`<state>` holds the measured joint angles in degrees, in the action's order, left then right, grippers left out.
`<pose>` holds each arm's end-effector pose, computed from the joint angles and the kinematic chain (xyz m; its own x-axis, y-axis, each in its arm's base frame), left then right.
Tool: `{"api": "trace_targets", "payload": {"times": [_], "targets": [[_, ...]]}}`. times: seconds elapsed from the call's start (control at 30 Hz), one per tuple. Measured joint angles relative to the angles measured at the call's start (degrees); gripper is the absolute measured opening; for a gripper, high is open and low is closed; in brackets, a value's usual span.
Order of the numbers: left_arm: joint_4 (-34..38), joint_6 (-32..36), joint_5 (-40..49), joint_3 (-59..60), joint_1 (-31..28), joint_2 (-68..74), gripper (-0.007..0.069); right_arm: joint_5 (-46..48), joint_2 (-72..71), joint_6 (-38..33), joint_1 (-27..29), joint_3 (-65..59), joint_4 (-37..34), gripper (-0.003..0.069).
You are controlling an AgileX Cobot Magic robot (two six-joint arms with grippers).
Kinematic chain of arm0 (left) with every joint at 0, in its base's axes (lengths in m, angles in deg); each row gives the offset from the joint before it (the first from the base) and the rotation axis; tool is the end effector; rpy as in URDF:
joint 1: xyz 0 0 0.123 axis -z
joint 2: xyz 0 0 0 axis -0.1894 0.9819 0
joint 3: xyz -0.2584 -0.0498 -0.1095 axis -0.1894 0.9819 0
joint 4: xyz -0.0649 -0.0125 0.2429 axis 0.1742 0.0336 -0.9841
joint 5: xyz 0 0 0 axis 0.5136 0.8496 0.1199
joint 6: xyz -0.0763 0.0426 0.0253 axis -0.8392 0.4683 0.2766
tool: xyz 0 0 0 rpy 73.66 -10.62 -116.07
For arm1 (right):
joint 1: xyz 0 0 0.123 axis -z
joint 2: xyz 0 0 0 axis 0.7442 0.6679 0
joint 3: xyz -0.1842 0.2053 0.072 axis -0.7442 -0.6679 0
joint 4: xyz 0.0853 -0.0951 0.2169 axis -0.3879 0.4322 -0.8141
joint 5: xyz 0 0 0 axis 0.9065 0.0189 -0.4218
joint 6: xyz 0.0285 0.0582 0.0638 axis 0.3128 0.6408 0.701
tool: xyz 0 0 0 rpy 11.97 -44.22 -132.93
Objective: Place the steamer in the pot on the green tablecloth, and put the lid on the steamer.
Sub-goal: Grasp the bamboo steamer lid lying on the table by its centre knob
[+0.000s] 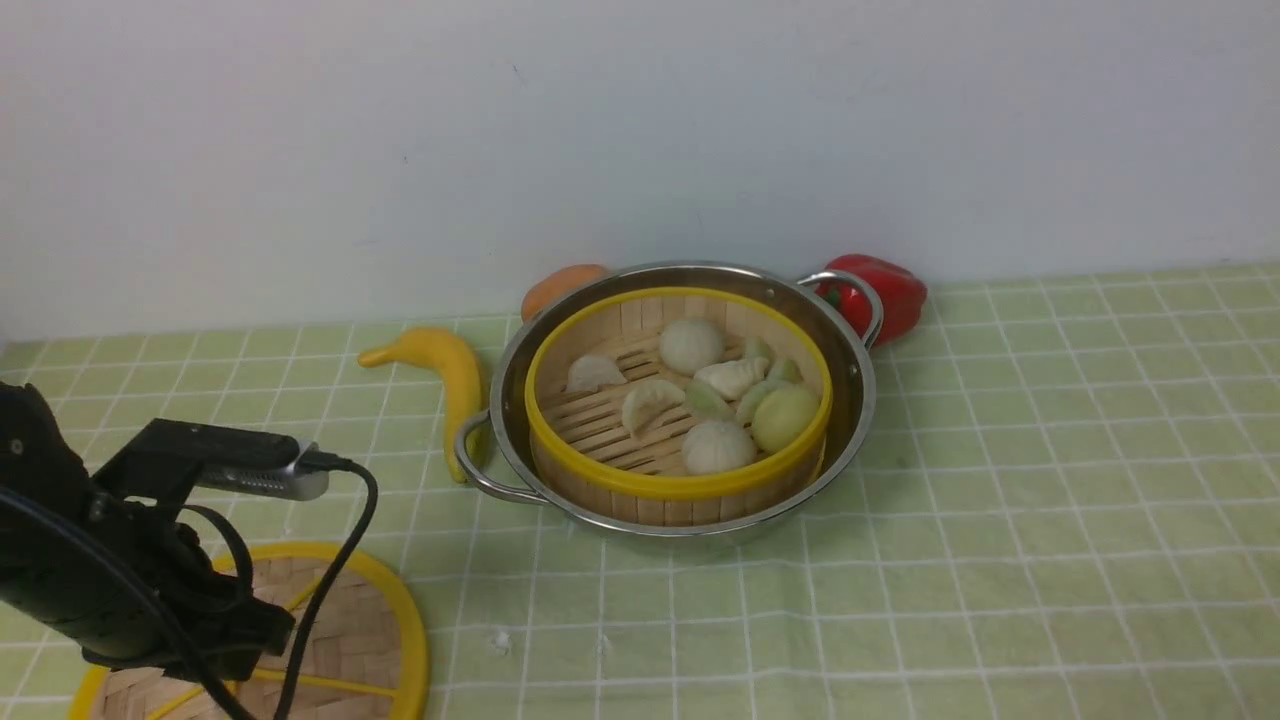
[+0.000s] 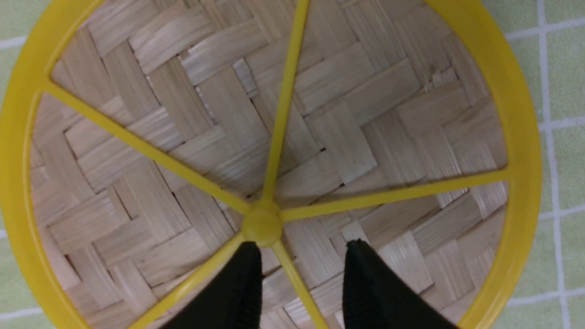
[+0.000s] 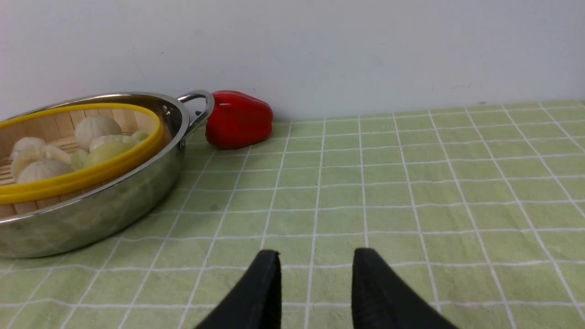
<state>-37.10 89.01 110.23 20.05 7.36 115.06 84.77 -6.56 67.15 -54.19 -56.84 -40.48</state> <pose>0.2480 0.0095 0.1933 -0.9638 0.1704 -0.2049 0.1777 0.9839 -0.0177 0.0540 0.0026 0.1798 -0.2667 0.1992 -0.9430 -0.0123 0.9776 0.2100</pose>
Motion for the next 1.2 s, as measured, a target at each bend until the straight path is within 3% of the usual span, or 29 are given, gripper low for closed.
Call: {"api": "trace_targets", "payload": {"times": [0.2, 0.67, 1.0, 1.2], "targets": [[-1.55, -4.48, -3.01, -0.05, 0.0, 1.17, 0.0243, 0.0, 0.0, 0.0, 0.0, 0.0, 0.0, 0.024], [-1.8, -7.15, -3.69, -0.05, 0.0, 5.58, 0.0243, 0.0, 0.0, 0.14, 0.0, 0.0, 0.0, 0.024], [-3.41, -7.49, -3.85, -0.26, 0.0, 7.29, 0.0125, 0.0, 0.0, 0.18, 0.0, 0.0, 0.0, 0.024], [-3.41, -7.56, -3.17, -0.76, 0.0, 7.79, 0.0123, 0.0, 0.0, 0.18, 0.0, 0.0, -0.06, 0.024]]}}
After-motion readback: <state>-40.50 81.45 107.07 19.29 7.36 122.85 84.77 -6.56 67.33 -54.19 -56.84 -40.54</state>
